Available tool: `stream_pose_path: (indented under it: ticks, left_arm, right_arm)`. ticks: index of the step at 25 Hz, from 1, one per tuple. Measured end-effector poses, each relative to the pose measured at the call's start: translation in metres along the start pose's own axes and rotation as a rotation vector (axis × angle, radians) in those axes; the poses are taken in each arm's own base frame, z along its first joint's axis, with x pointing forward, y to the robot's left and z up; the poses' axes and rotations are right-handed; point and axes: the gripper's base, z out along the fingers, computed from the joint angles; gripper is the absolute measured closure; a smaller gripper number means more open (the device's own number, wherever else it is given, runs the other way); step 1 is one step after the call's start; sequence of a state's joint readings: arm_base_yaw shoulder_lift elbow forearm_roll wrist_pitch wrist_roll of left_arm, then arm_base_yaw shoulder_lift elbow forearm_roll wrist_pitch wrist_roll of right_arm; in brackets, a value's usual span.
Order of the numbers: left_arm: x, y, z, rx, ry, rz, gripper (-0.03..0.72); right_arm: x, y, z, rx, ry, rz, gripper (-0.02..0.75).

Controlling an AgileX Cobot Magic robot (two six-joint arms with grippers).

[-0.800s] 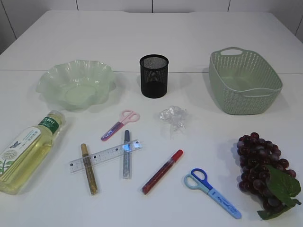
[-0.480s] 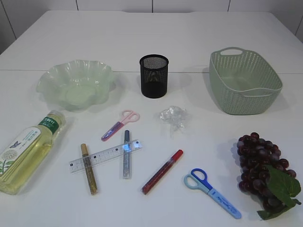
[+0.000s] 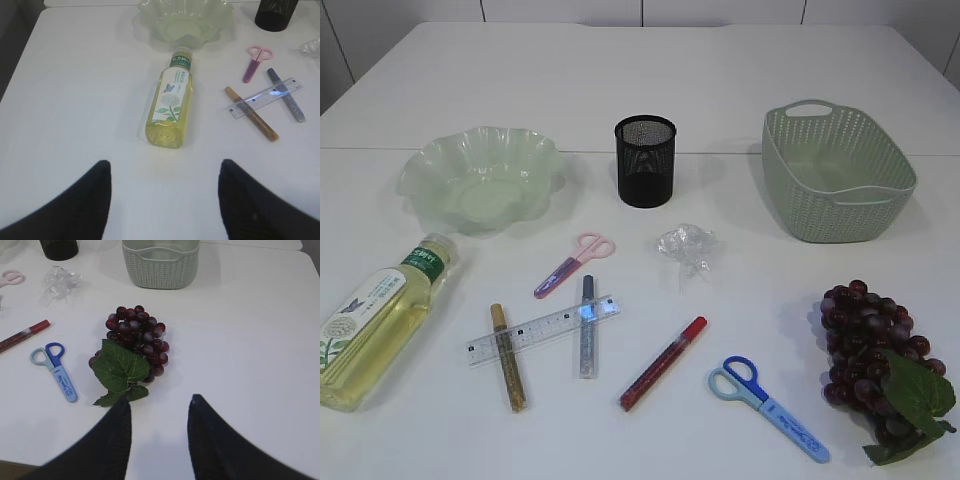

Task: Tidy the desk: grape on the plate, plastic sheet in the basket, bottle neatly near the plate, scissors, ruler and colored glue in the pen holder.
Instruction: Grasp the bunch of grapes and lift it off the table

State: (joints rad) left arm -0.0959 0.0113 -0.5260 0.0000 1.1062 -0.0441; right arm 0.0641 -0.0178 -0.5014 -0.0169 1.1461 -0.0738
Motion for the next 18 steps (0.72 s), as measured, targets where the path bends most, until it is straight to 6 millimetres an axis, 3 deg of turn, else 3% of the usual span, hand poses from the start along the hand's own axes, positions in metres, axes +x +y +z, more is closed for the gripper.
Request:
stream_pose_path:
  ticks: [12, 18]
  left_arm:
    - [-0.001, 0.0, 0.002, -0.001, 0.011, 0.0, 0.2]
    - [-0.013, 0.0, 0.006, -0.009, 0.004, 0.005, 0.2]
  right_arm:
    - [0.0, 0.0, 0.0, 0.0, 0.0, 0.0, 0.427]
    - [0.0, 0.001, 0.0, -0.015, -0.001, 0.007, 0.427]
